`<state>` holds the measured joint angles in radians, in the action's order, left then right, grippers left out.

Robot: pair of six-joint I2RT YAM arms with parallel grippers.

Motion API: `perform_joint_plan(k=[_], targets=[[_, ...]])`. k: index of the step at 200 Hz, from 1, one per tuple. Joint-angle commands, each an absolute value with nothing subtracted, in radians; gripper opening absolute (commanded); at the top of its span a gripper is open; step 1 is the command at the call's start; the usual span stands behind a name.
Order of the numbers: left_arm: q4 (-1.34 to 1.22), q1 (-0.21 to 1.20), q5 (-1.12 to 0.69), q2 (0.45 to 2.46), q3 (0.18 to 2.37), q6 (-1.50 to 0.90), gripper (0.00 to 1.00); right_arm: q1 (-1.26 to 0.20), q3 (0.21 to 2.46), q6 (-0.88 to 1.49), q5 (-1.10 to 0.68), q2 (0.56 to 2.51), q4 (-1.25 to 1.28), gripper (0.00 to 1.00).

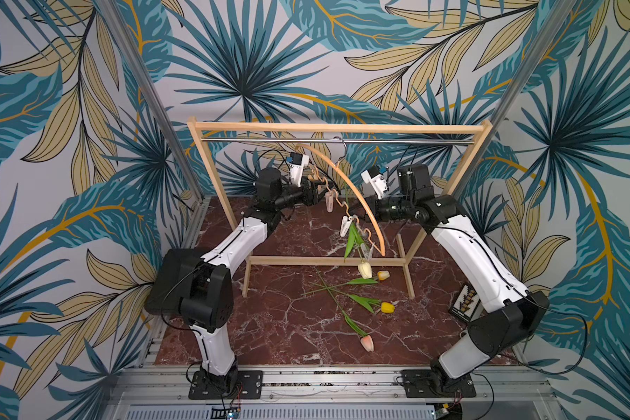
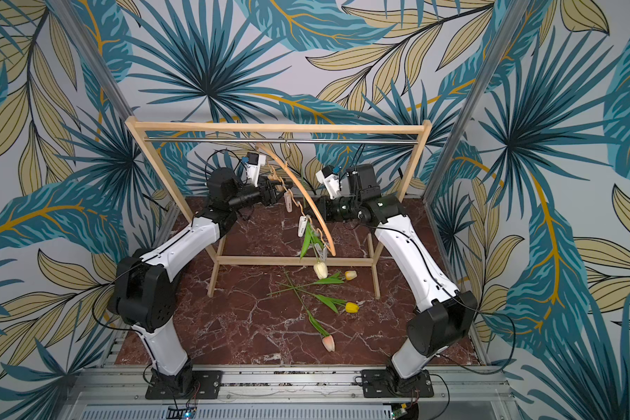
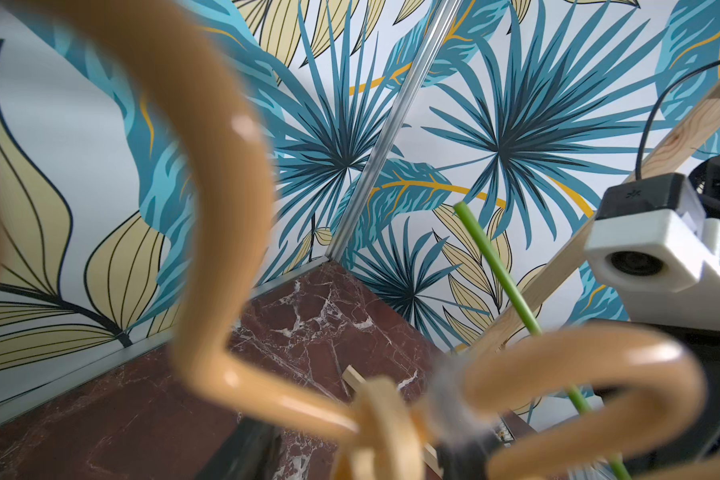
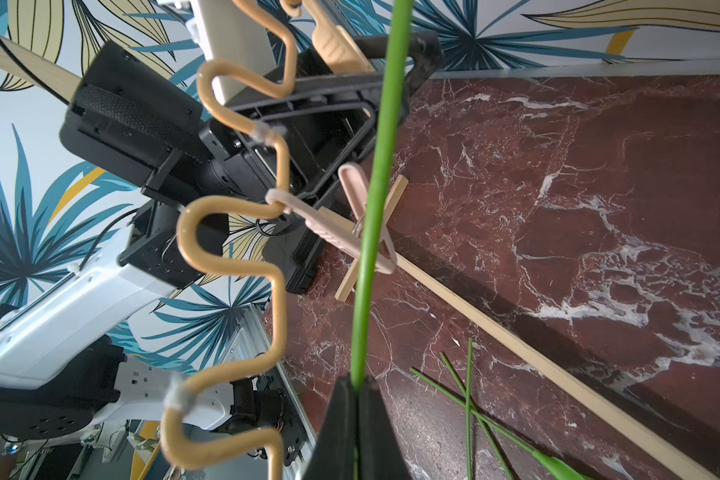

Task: Dry the flowers on a clothes hanger
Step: Open the clamp at the hanger.

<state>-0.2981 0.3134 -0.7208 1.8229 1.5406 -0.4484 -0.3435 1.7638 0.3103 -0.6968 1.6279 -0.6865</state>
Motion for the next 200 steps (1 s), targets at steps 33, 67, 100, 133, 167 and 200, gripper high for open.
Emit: perform_joint_plan(k=[33,67,100,133,167,200], targets=[[-0.333,0.31,-0.681,1.758,1.514,-0.425,0.61,-0.343,1.766,0.286,-0.727,1.637,-0.705,0.0],[-0.325,0.31,-0.68,1.755,1.505,-0.413,0.61,-0.345,1.766,0.282,-0.735,1.632,-0.71,0.0],[-0.325,0.31,-0.692,1.758,1.508,-0.411,0.6,-0.352,1.766,0.274,-0.741,1.634,-0.724,0.0],[-0.301,0.31,-0.704,1.766,1.508,-0.395,0.69,-0.363,1.776,0.27,-0.751,1.637,-0.733,0.0],[-0.281,0.31,-0.707,1.769,1.5,-0.38,0.77,-0.374,1.785,0.265,-0.759,1.637,-0.743,0.0],[-0.263,0.308,-0.701,1.762,1.496,-0.364,0.79,-0.379,1.793,0.254,-0.765,1.641,-0.756,0.0]])
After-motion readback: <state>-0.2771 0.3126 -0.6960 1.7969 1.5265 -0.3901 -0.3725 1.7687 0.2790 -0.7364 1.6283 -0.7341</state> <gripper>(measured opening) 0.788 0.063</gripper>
